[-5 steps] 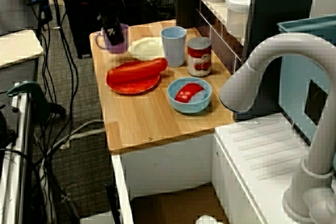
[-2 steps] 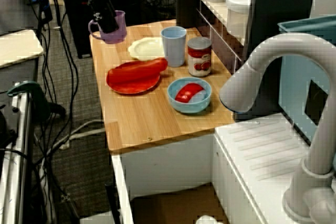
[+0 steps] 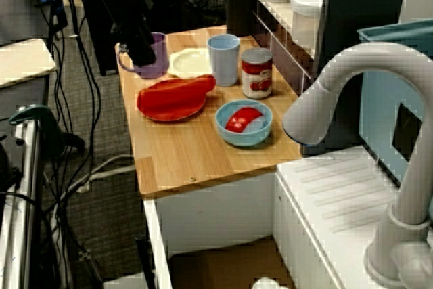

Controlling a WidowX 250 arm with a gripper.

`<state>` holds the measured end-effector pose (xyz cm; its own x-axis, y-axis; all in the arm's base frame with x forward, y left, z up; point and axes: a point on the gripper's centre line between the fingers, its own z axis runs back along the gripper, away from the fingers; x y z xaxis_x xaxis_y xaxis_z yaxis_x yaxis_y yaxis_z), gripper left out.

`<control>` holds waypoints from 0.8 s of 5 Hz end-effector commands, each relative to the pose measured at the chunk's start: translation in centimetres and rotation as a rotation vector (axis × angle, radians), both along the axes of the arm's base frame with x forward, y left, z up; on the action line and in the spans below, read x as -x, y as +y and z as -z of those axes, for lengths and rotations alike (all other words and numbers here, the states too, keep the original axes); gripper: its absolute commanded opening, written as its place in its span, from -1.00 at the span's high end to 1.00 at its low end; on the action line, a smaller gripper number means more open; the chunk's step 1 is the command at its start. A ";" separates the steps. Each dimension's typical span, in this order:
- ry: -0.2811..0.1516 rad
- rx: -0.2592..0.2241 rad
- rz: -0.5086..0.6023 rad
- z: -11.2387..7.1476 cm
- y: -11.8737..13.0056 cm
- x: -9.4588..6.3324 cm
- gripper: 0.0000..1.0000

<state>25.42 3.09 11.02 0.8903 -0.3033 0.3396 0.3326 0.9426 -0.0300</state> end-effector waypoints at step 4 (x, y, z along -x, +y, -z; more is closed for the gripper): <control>0.014 -0.034 0.025 2.3 -4.9 -1.1 1.00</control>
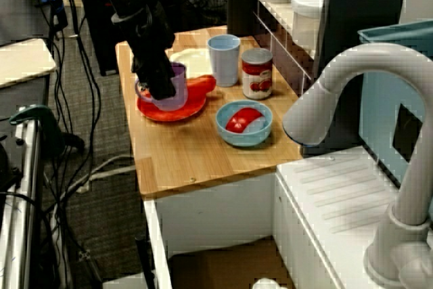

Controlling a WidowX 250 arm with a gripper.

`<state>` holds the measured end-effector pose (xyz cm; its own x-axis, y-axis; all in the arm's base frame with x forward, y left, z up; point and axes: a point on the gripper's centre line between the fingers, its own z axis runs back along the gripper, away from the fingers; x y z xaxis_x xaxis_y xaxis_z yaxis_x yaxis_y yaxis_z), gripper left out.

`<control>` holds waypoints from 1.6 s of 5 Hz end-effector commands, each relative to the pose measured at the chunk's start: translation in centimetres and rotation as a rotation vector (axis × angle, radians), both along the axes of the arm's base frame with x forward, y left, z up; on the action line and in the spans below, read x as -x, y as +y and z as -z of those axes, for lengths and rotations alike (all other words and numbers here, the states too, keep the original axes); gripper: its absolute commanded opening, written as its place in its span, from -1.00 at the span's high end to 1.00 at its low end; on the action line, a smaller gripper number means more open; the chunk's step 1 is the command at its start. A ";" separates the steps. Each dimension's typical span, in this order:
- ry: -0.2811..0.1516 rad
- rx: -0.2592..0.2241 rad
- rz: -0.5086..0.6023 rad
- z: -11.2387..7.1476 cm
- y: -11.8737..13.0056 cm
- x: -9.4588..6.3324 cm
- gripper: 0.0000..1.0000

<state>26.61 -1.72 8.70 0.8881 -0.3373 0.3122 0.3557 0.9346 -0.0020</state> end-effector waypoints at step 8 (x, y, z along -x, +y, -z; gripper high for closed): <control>0.012 0.029 0.025 2.2 -1.1 0.0 -1.00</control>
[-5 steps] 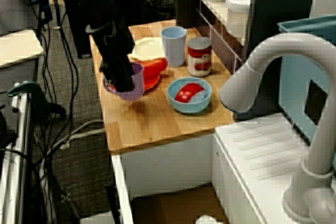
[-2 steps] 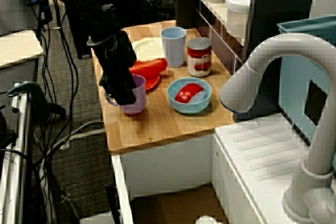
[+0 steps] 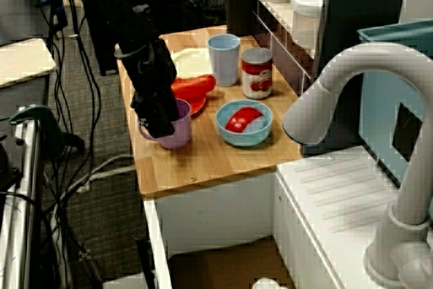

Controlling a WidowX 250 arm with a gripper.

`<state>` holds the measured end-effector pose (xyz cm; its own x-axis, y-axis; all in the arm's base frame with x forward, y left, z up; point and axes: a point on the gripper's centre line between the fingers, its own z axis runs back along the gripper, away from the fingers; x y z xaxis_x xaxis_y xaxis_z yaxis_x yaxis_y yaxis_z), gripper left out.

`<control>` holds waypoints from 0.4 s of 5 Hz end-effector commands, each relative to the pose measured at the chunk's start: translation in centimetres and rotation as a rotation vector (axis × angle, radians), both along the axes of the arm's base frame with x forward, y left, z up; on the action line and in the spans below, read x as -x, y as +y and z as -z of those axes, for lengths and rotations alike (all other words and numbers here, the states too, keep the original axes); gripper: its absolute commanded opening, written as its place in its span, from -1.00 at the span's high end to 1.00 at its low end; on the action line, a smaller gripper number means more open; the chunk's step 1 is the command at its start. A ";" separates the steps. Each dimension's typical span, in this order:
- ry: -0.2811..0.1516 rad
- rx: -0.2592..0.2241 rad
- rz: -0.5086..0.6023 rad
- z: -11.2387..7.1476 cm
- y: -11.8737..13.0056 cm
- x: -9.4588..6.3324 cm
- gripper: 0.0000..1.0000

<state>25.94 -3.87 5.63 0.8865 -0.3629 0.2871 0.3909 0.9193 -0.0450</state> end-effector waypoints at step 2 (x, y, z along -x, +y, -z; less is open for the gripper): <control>-0.019 0.031 -0.032 -2.4 1.6 -0.9 -1.00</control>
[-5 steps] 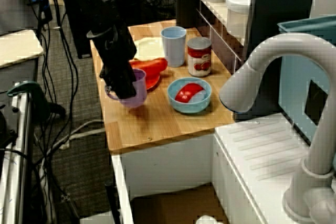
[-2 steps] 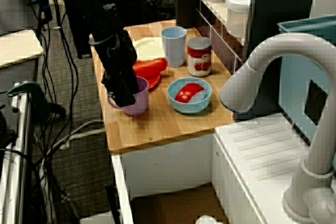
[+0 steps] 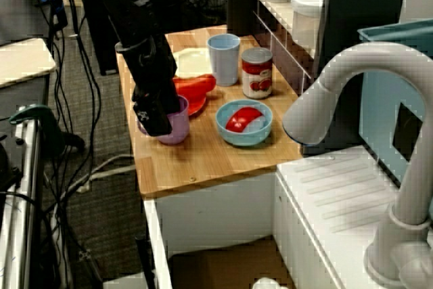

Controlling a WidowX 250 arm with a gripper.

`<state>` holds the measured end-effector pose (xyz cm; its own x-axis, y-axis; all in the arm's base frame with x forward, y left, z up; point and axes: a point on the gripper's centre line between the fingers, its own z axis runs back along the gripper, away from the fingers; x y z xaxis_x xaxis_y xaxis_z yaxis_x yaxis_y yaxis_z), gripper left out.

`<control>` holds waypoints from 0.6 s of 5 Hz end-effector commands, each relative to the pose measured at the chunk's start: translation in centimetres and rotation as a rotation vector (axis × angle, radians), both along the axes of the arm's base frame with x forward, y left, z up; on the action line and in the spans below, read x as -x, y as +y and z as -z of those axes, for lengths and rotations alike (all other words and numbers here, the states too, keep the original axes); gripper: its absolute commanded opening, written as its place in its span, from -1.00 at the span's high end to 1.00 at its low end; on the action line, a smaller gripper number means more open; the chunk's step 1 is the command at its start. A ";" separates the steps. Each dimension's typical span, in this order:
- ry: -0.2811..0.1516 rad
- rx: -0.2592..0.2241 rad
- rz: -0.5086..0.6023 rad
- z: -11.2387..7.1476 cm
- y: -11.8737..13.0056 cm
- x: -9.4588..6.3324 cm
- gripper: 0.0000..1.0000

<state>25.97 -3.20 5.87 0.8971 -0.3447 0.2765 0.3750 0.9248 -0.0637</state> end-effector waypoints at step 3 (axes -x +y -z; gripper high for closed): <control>-0.030 0.081 -0.050 -5.4 2.3 -1.3 -1.00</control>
<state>26.71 -1.60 9.82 0.9227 -0.2652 0.2797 0.3165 0.9355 -0.1571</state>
